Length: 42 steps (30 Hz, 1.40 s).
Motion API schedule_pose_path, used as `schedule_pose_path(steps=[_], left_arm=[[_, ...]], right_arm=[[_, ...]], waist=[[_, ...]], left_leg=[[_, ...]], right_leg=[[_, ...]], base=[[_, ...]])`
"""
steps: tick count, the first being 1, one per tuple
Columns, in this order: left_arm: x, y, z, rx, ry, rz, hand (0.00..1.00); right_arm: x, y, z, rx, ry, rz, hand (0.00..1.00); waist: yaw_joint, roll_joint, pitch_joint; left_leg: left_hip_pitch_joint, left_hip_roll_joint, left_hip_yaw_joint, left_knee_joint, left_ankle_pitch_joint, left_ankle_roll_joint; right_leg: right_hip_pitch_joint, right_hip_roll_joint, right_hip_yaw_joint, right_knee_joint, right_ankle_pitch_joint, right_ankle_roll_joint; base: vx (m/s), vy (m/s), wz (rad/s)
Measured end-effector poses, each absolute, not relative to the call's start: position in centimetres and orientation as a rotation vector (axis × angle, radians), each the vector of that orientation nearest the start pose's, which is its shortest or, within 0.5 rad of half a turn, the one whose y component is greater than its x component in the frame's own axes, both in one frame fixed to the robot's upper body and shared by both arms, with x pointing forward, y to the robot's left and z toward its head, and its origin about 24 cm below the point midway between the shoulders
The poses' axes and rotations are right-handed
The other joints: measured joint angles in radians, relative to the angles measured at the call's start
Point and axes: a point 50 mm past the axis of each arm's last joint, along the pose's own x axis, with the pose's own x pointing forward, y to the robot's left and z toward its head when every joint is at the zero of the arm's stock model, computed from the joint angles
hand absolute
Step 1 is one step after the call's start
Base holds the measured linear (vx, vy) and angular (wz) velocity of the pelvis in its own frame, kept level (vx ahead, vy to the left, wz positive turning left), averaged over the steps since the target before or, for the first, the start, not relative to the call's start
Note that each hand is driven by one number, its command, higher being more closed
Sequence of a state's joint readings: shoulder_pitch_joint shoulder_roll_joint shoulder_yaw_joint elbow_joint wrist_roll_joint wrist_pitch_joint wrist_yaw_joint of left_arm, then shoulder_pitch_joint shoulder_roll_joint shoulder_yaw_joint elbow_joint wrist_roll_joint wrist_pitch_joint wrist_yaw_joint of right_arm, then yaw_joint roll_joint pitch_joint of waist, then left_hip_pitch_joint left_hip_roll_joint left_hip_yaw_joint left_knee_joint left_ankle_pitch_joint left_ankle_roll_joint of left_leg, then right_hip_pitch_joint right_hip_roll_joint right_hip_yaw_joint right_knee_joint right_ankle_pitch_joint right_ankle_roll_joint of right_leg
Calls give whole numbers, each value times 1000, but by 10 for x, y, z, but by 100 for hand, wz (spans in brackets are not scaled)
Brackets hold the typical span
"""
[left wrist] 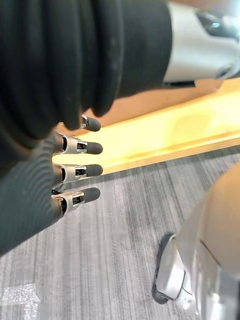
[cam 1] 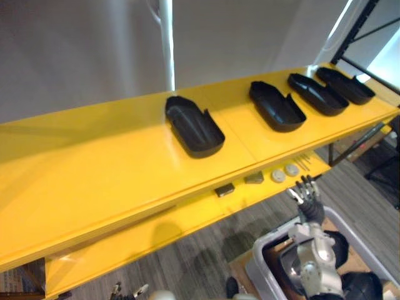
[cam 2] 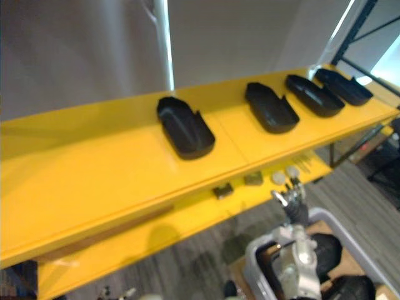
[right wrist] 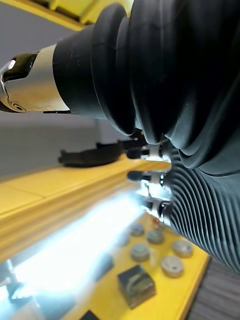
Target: Walk over and take plastic housings, then place them on the shelf
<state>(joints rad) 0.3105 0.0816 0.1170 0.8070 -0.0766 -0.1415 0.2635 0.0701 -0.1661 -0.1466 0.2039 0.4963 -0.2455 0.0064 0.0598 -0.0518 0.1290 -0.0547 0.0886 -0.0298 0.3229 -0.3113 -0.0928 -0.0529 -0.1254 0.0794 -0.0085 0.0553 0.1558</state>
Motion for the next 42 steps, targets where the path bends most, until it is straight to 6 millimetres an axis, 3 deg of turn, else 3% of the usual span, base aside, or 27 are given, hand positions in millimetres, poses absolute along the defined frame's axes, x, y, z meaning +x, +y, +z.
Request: schedule_pose_path(steps=[5, 9, 13, 14, 16, 17, 19, 20, 23, 25, 27, 29, 30, 31, 32, 33, 34, 35, 36, 37, 38, 41, 42], left_arm=[[59, 213, -145, 78, 948, 504, 0], [60, 215, -143, 76, 908, 516, 0], [92, 217, -131, 206, 793, 403, 0], [114, 218, -122, 238, 720, 349, 0], [134, 220, -112, 255, 651, 304, 0], [150, 228, -101, 309, 597, 268, 0], [160, 237, -91, 342, 563, 262, 0], [164, 240, -87, 328, 566, 275, 0], [161, 240, -90, 289, 605, 288, 0], [137, 240, -107, 224, 731, 310, 0], [113, 240, -121, 197, 834, 313, 0], [86, 244, -130, 194, 920, 327, 0], [66, 253, -132, 208, 969, 347, 0], [51, 253, -139, 225, 1033, 335, 0], [43, 249, -142, 217, 1060, 330, 0], [16, 246, -146, 227, 1134, 328, 0], [12, 248, -147, 231, 1148, 336, 0], [9, 254, -145, 233, 1148, 377, 0], [9, 261, -143, 223, 1133, 424, 0], [16, 273, -138, 211, 1082, 494, 0], [24, 277, -136, 200, 1041, 530, 0], [48, 265, -131, 142, 899, 582, 0], [54, 251, -132, 82, 858, 600, 0]], right_arm=[[230, -233, 15, 305, -59, -261, 0], [242, -220, 20, 250, -45, -203, 0], [243, -232, 14, 220, 7, -238, 0], [234, -240, 12, 233, 13, -274, 0], [217, -245, 8, 257, 21, -306, 0], [196, -249, 5, 279, 11, -310, 0], [181, -254, 11, 266, -27, -285, 0], [177, -257, 16, 251, -54, -243, 0], [188, -253, 23, 235, -100, -151, 0], [235, -223, 42, 217, -173, 15, 0], [270, -196, 61, 183, -220, 140, 0], [288, -179, 76, 141, -243, 198, 0], [293, -172, 81, 129, -245, 206, 0], [293, -178, 80, 104, -223, 182, 0], [292, -181, 76, 89, -197, 170, 0], [286, -185, 67, 90, -146, 132, 0], [281, -187, 63, 93, -135, 116, 0], [274, -189, 56, 103, -106, 83, 0], [273, -189, 53, 114, -94, 67, 0], [272, -189, 50, 140, -77, 26, 0], [271, -192, 47, 167, -69, -11, 0], [268, -207, 47, 193, -82, -136, 0], [266, -219, 49, 195, -99, -197, 0]], waist=[[13, 45, 27], [13, 38, 31], [9, 29, 50], [-2, 33, 76], [-23, 37, 85], [-35, 17, 98], [-55, -3, 116], [-65, -2, 123], [-65, 6, 121], [-25, 17, 120], [24, 18, 119], [57, 10, 114], [78, -26, 95], [96, -14, 91], [98, 6, 87], [93, 33, 74], [89, 28, 71], [88, 8, 66], [88, -14, 65], [88, -58, 69], [90, -72, 71], [75, -72, 98], [67, -51, 129]], left_leg=[[-2, 1, -18, -10, 8, -2], [1, 2, -14, -27, 19, -4], [-25, 2, -16, 54, -3, 9], [-18, 10, -15, 110, -33, 11], [-15, 26, -5, 164, -86, 13], [-12, 28, 45, 217, -113, 25], [-5, 29, 100, 236, -123, 55], [14, 59, 184, 200, -95, 82], [38, 93, 252, 133, -34, 90], [41, 136, 334, 80, 22, 87], [23, 155, 382, 53, 61, 78], [-22, 174, 398, 67, 81, 63], [-62, 153, 381, 84, 78, 43], [-90, 129, 295, 83, 74, 19], [-91, 114, 241, 65, 80, 12], [-88, 119, 183, 25, 97, 20], [-94, 125, 182, 16, 102, 17], [-126, 133, 180, 15, 117, 2], [-140, 137, 181, 18, 121, -5], [-162, 145, 184, 38, 131, -19], [-171, 154, 179, 53, 137, -28], [-166, 185, 160, 69, 150, -50], [-149, 192, 146, 63, 156, -61]], right_leg=[[2, 1, -19, -9, 5, 0], [-9, 2, -14, -10, 6, -3], [-53, 15, 16, 60, 6, -3], [-56, 30, 38, 101, 6, -3], [-77, 54, 66, 151, 6, -3], [-98, 62, 88, 187, 11, -9], [-109, 49, 51, 175, 69, -40], [-129, 52, -18, 185, 125, -124], [-199, 3, -131, 569, 16, -193], [-208, -102, -203, 768, -31, -258], [-202, -192, -224, 824, -36, -281], [-158, -246, -238, 775, 100, -329], [-109, -265, -239, 627, 352, -280], [-80, -243, -255, 555, 319, -304], [-68, -228, -257, 524, 326, -298], [-46, -190, -265, 453, 311, -285], [-37, -182, -266, 428, 262, -254], [-30, -164, -269, 354, 124, -171], [-29, -149, -274, 304, 89, -158], [-19, -127, -305, 214, 71, -138], [10, -109, -329, 169, 49, -91], [54, -78, -359, 115, -29, 14], [64, -69, -358, 117, -52, 22]], base=[[15, 2, 10], [3, 6, -3], [-37, 48, -25], [-79, 88, -48], [-140, 137, -79], [-185, 145, -104], [-322, 137, -133], [-408, 134, -144], [-273, 119, -96], [-216, 48, -108], [-169, -82, -103], [-136, -223, -61], [-119, -281, -20], [-111, -230, -19], [-89, -180, -37], [-45, -79, -36], [-10, -94, -32], [-10, -131, -10], [-20, -290, -17], [-4, -288, -23], [19, -355, -40], [9, -249, -26], [-82, -261, -23]])
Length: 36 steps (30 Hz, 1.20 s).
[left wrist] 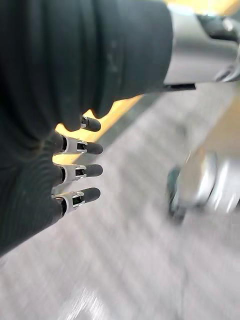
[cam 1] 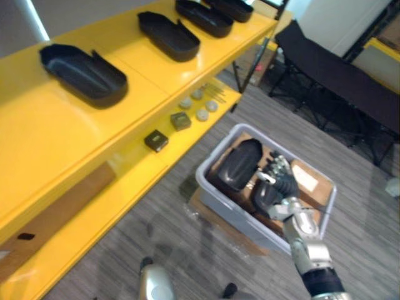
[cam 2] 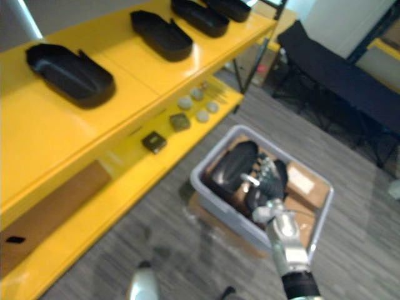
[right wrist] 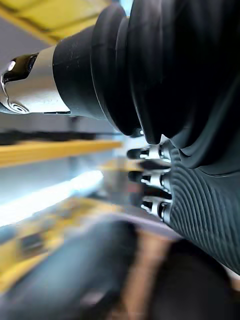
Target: Walk over and take plastic housings, then place them on the shelf
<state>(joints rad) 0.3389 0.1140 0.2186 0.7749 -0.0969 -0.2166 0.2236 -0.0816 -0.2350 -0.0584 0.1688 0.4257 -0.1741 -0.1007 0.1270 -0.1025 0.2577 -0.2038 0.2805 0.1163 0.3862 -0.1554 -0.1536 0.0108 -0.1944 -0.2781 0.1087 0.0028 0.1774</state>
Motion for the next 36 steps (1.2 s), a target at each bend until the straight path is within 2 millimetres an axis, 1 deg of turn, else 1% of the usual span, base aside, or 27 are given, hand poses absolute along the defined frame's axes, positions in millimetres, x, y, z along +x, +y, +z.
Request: schedule_pose_path(steps=[1, 2, 3, 4, 6, 8, 9, 10, 11, 12, 13, 15, 16, 17, 19, 20, 21, 22, 24, 25, 27, 28, 29, 32, 34, 35, 36], left_arm=[[56, 240, -134, 9, 845, 626, 0], [56, 234, -135, -28, 840, 641, 0], [57, 226, -136, -66, 823, 657, 0], [57, 224, -136, -56, 813, 666, 0], [61, 229, -132, -3, 779, 687, 0], [76, 232, -128, 21, 738, 679, 0], [94, 233, -123, 38, 694, 639, 0], [114, 229, -117, 47, 641, 582, 0], [122, 230, -114, 50, 615, 558, 0], [134, 231, -108, 53, 574, 531, 0], [153, 226, -98, 49, 510, 485, 0], [166, 215, -92, 38, 467, 422, 0], [173, 206, -88, 33, 444, 370, 0], [177, 195, -87, 25, 432, 322, 0], [179, 193, -85, 30, 419, 308, 0], [183, 190, -81, 22, 390, 303, 0], [185, 188, -81, 22, 384, 294, 0], [189, 184, -79, 23, 372, 278, 0], [193, 182, -77, 19, 358, 268, 0], [193, 182, -76, 2, 353, 275, 0], [193, 182, -75, -11, 340, 285, 0], [193, 182, -74, -13, 332, 288, 0], [194, 182, -74, -14, 331, 288, 0], [197, 183, -75, -18, 335, 291, 0], [199, 184, -77, -36, 346, 302, 0], [200, 184, -77, -36, 347, 301, 0], [200, 184, -77, -36, 348, 301, 0]], right_arm=[[265, -227, 50, 197, -115, -243, 0], [264, -233, 52, 196, -128, -276, 0], [262, -241, 55, 191, -158, -334, 0], [260, -247, 57, 190, -182, -390, 0], [260, -253, 63, 191, -215, -501, 0], [264, -260, 72, 214, -251, -589, 0], [266, -267, 79, 227, -275, -657, 0], [270, -276, 83, 231, -287, -720, 0], [273, -281, 85, 234, -290, -749, 0], [276, -289, 88, 229, -291, -787, 0], [285, -301, 95, 242, -295, -832, 0], [295, -308, 104, 261, -305, -846, 0], [304, -313, 114, 266, -319, -849, 0], [313, -316, 126, 260, -336, -846, 0], [322, -317, 139, 247, -352, -849, 0], [329, -322, 152, 231, -360, -874, 0], [330, -325, 157, 226, -361, -886, 0], [333, -331, 164, 216, -357, -903, 0], [337, -335, 172, 224, -347, -908, 0], [341, -335, 175, 204, -331, -894, 0], [346, -335, 175, 171, -291, -881, 0], [350, -335, 174, 154, -253, -871, 0], [351, -336, 177, 145, -249, -874, 0], [346, -349, 179, 119, -224, -912, 0], [347, -349, 179, 126, -213, -911, 0], [348, -348, 180, 130, -202, -911, 100], [349, -348, 181, 130, -189, -913, 100]], waist=[[-1, 20, 15], [-4, 32, 24], [-11, 50, 45], [-20, 54, 64], [-27, 62, 101], [-31, 54, 141], [-33, 49, 161], [-35, 45, 168], [-35, 41, 171], [-37, 42, 176], [-37, 46, 183], [-37, 57, 193], [-33, 69, 205], [-30, 79, 212], [-27, 93, 223], [-17, 110, 239], [-13, 118, 243], [-1, 130, 250], [11, 141, 258], [15, 144, 261], [27, 145, 262], [31, 150, 265], [31, 155, 267], [37, 159, 269], [41, 159, 269], [42, 159, 269], [42, 159, 269]], left_leg=[[13, 6, 3, -19, 10, -12], [19, 5, 3, -41, 21, -18], [30, 1, 3, -87, 42, -30], [28, -3, 2, -118, 63, -33], [28, -13, 1, -184, 96, -40], [25, -23, -1, -213, 121, -39], [10, -29, -4, -214, 130, -40], [-21, -38, -9, -212, 139, -38], [-35, -43, -10, -211, 144, -34], [-57, -55, -15, -213, 152, -29], [-88, -74, -18, -212, 161, -21], [-112, -92, -23, -209, 165, -14], [-127, -104, -26, -205, 166, -12], [-151, -115, -38, -200, 166, -11], [-182, -122, -60, -196, 168, -9], [-209, -125, -79, -183, 169, -8], [-220, -126, -89, -178, 169, -8], [-237, -130, -107, -174, 169, -7], [-259, -133, -126, -167, 169, -7], [-272, -136, -135, -166, 169, -7], [-286, -137, -140, -165, 172, -7], [-295, -143, -165, -166, 173, -6], [-303, -148, -195, -166, 173, -6], [-313, -153, -210, -167, 174, -8], [-313, -153, -210, -168, 175, -8], [-313, -153, -210, -168, 175, -10], [-313, -153, -210, -169, 176, -10]], right_leg=[[-6, 5, 6, 2, -6, -2], [-17, 6, 7, 3, -9, 0], [-36, 5, 8, 4, -14, -1], [-57, 6, 8, 11, -17, -5], [-114, 4, 25, 30, -23, -13], [-143, -1, 35, 43, -14, -16], [-158, -7, 35, 48, -6, -16], [-187, -16, 36, 49, 8, -13], [-199, -19, 37, 47, 16, -10], [-213, -27, 37, 39, 28, -7], [-231, -41, 37, 14, 53, 0], [-238, -54, 37, -18, 79, 6], [-241, -63, 36, -39, 97, 12], [-256, -69, 35, -52, 110, 15], [-272, -70, 29, -62, 122, 16], [-282, -70, 17, -66, 128, 17], [-285, -70, 9, -66, 128, 17], [-294, -70, 2, -66, 131, 17], [-304, -70, -10, -66, 133, 17], [-311, -70, -17, -66, 133, 17], [-321, -70, -21, -66, 133, 17], [-322, -71, -29, -66, 133, 17], [-323, -71, -40, -65, 133, 17], [-323, -74, -53, -64, 133, 17], [-324, -74, -53, -63, 133, 17], [-325, -74, -53, -63, 133, 17], [-326, -74, -53, -62, 133, 17]], base=[[-101, -174, -30], [-138, -133, -33], [-141, -96, -20], [-149, -87, -14], [-170, -50, -17], [-149, -19, -13], [-92, 23, 6], [-88, 36, 4], [-56, 42, 9], [-39, 66, 12], [-49, 91, 14], [-46, 90, 9], [-54, 75, 10], [-55, 66, 9], [-50, 26, 15], [-39, 1, 23], [-30, 0, 24], [-22, -1, 18], [-25, 5, 18], [-18, 8, 15], [6, 4, 12], [24, -4, 18], [22, -4, 20], [-2, 20, 14], [0, 0, 0], [0, 0, 0], [0, 0, 0]])
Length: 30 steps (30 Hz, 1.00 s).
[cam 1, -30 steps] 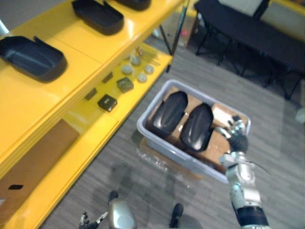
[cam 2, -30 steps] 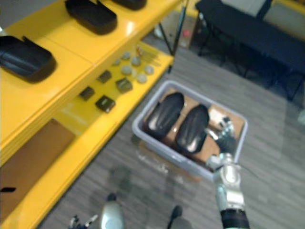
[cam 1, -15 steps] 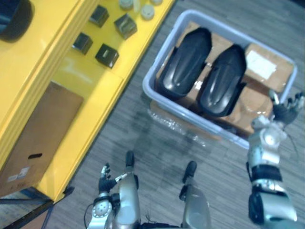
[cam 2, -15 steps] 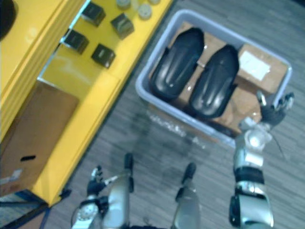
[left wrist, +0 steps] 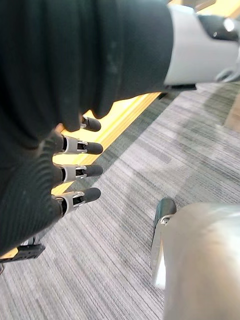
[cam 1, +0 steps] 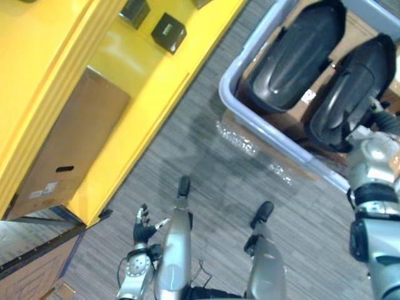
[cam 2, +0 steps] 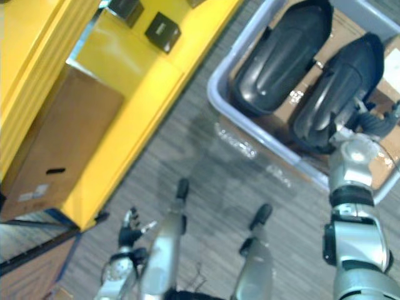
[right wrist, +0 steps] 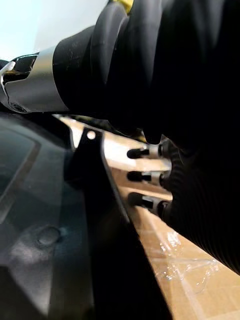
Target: Walk over and take plastic housings, then place them on the shelf
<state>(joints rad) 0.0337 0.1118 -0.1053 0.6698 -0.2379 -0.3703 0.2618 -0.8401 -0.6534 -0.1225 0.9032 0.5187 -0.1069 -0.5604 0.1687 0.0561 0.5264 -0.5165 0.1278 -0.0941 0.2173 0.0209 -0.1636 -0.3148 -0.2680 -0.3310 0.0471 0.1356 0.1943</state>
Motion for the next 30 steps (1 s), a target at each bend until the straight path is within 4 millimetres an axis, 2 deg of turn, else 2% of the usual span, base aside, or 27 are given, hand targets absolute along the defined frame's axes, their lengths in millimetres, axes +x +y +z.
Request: schedule_pose_path(steps=[9, 16, 23, 25, 28, 30], left_arm=[[200, 183, -78, -55, 353, 302, 0], [200, 181, -78, -56, 346, 304, 0], [198, 179, -77, -52, 329, 291, 0], [199, 175, -73, -54, 293, 243, 0], [204, 154, -55, -78, 193, 84, 0], [218, 130, -26, -110, 54, -59, 0]], right_arm=[[342, -369, 183, 80, -97, -982, 100], [347, -362, 179, -23, -14, -960, 100], [351, -357, 186, -180, 34, -971, 100], [353, -355, 191, -223, 36, -970, 100], [354, -357, 203, -317, 25, -981, 100], [354, -359, 215, -369, 5, -996, 100]], waist=[[5, 0, 0], [5, 0, 0], [2, 1, -1], [-4, 1, -1], [-9, 1, -1], [-21, 1, -1]], left_leg=[[1, 2, 1, -44, 32, -4], [14, 3, 19, -51, 35, -1], [38, 0, 29, -80, 52, 0], [48, 0, 31, -95, 60, 0], [63, 0, 42, -125, 77, 0], [64, 1, 48, -125, 79, 0]], right_leg=[[-27, -1, 3, 13, -1, -2], [-31, -5, 17, 13, 2, -5], [-29, -8, 29, 13, 6, -6], [-27, -9, 29, 12, 7, -6], [-23, -9, 32, -5, 20, -10], [-17, -7, 33, -25, 36, -10]], base=[[-2, -2, -1], [0, 0, -5], [0, 0, -1], [0, 0, 0], [-22, -12, -6], [-29, -11, -8]])
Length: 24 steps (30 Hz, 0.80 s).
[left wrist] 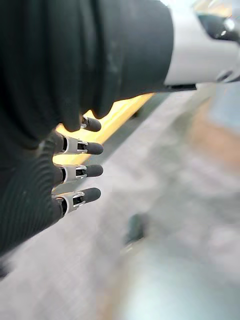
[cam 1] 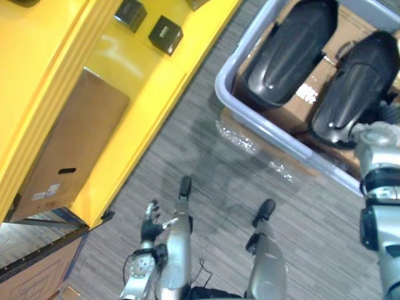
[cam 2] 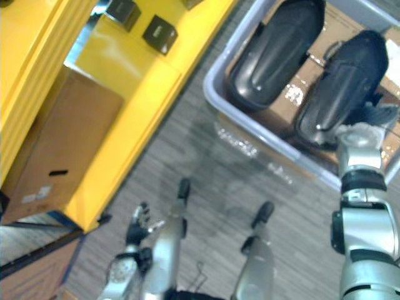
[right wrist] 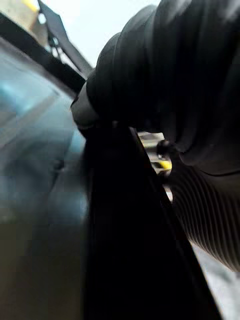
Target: Walk over and take plastic housings, then place them on the shelf
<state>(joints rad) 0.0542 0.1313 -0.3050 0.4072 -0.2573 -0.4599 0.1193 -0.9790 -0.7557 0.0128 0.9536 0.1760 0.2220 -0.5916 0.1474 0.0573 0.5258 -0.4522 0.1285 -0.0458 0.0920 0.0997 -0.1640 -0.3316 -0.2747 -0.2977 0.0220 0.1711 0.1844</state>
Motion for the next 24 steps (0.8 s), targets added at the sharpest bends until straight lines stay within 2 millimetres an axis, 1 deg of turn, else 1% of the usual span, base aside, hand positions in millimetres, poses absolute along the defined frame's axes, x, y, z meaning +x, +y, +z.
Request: schedule_pose_path(steps=[1, 2, 3, 5, 6, 7, 8, 9, 11, 12, 14, 16, 17, 18, 19, 21, 24], left_arm=[[222, 124, -16, -120, 10, -101, 0], [234, 112, 10, -139, -100, -196, 0], [238, 108, 21, -150, -143, -232, 0], [250, 95, 57, -160, -272, -367, 0], [252, 91, 65, -166, -295, -405, 0], [257, 85, 78, -161, -330, -467, 0], [261, 78, 88, -149, -353, -521, 0], [264, 74, 92, -142, -357, -545, 0], [272, 65, 106, -106, -363, -638, 0], [274, 64, 108, -101, -358, -651, 0], [279, 63, 112, -85, -341, -668, 0], [281, 64, 115, -66, -333, -662, 0], [282, 66, 117, -60, -329, -665, 0], [283, 66, 119, -47, -317, -664, 0], [284, 66, 120, -46, -315, -658, 0], [288, 68, 122, -45, -279, -609, 0], [293, 74, 118, -47, -223, -527, 0]], right_arm=[[353, -360, 217, -379, 1, -1002, 100], [352, -361, 221, -420, -9, -1009, 100], [352, -361, 223, -428, -15, -1009, 100], [354, -358, 230, -453, -36, -1004, 100], [355, -357, 231, -474, -44, -1003, 100], [356, -353, 236, -504, -69, -996, 100], [357, -349, 241, -530, -96, -987, 100], [358, -347, 243, -532, -108, -982, 100], [359, -340, 251, -531, -155, -968, 100], [359, -338, 252, -531, -165, -968, 100], [363, -329, 253, -537, -189, -952, 100], [366, -318, 255, -535, -222, -923, 100], [367, -311, 258, -531, -251, -904, 100], [366, -307, 262, -545, -286, -896, 100], [365, -305, 264, -554, -304, -892, 100], [363, -294, 265, -568, -376, -874, 100], [358, -281, 258, -535, -443, -859, 100]], waist=[[-1, 0, 0], [-7, 0, 0], [-12, 0, 0], [-26, 0, 0], [-26, 0, 0], [-27, 0, 0], [-34, 1, -1], [-36, 1, -1], [-56, 1, -1], [-58, 1, -1], [-70, 1, -2], [-87, 1, -3], [-101, 0, -3], [-107, 0, -4], [-106, 0, -4], [-110, -4, -7], [-112, -7, -11]], left_leg=[[2, 1, 1, 0, 0, 0], [7, 3, 3, 0, 1, 0], [10, 4, 3, 1, 1, -1], [23, 11, 9, 0, 1, -1], [28, 16, 16, -1, 1, -1], [37, 20, 30, -3, 1, -1], [43, 21, 39, -5, 2, -2], [48, 22, 45, -9, 2, -3], [57, 29, 56, -15, 6, -5], [63, 31, 58, -17, 7, -7], [102, 41, 76, -35, 11, -11], [136, 45, 87, -56, 15, -13], [147, 49, 88, -62, 17, -16], [161, 51, 92, -75, 22, -16], [171, 52, 97, -84, 26, -17], [197, 53, 106, -103, 34, -17], [260, 52, 112, -124, 34, -16]], right_leg=[[2, 1, 1, -2, 2, -1], [6, 3, 3, -2, 5, -2], [8, 5, 4, -3, 6, -4], [20, 13, 5, -13, 16, -9], [21, 16, 5, -16, 22, -10], [20, 18, 9, -18, 27, -12], [19, 19, 20, -23, 32, -14], [20, 20, 25, -27, 37, -15], [21, 27, 34, -35, 44, -19], [23, 30, 37, -35, 44, -19], [42, 39, 52, -41, 46, -21], [66, 44, 55, -51, 46, -22], [78, 48, 55, -59, 47, -22], [88, 51, 55, -66, 48, -23], [90, 52, 56, -67, 48, -23], [103, 53, 60, -68, 48, -23], [158, 53, 59, -78, 48, -23]], base=[[-13, -13, -7], [-8, -18, -5], [-7, -20, -6], [-6, -24, -10], [-12, -34, -25], [-15, -32, -28], [-16, -27, -28], [-17, -20, -23], [-22, -23, -18], [-15, -31, -17], [7, -40, -21], [15, -33, -14], [6, -31, -6], [7, -31, -7], [14, -32, -9], [28, -23, -7], [37, -8, -2]])
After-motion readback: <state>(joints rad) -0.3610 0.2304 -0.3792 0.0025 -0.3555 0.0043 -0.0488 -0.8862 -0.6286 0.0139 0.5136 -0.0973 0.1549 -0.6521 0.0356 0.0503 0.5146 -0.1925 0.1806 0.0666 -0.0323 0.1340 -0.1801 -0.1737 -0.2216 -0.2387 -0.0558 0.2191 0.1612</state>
